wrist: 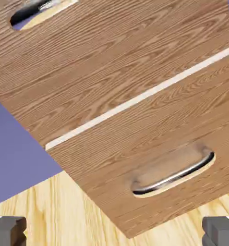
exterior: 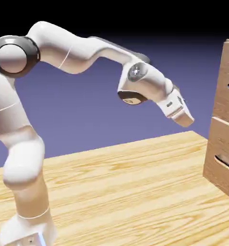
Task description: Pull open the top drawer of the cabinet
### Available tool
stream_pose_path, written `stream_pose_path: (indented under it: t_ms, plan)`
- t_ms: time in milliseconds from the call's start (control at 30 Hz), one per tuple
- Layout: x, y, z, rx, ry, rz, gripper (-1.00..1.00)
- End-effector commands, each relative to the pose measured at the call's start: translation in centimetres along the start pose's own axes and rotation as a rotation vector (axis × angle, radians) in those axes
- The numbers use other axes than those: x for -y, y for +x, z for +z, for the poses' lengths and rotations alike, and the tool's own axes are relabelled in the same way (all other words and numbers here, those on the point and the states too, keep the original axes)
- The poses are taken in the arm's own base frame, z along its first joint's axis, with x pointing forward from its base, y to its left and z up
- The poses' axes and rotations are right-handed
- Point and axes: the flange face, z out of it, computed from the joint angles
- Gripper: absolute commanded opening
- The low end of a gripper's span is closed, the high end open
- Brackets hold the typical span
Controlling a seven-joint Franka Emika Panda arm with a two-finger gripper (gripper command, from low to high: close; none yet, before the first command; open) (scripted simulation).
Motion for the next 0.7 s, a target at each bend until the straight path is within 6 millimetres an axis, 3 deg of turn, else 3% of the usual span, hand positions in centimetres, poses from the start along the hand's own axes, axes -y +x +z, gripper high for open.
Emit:
stream_pose_path:
  t_ms: [0, 667]
  plan:
    - [0.1, 0.2, 0.3, 0.003, 0.013, 0.022, 0.0]
    - [3.0, 3.0, 7.1, 0.051, 0.32, 0.501, 0.0]
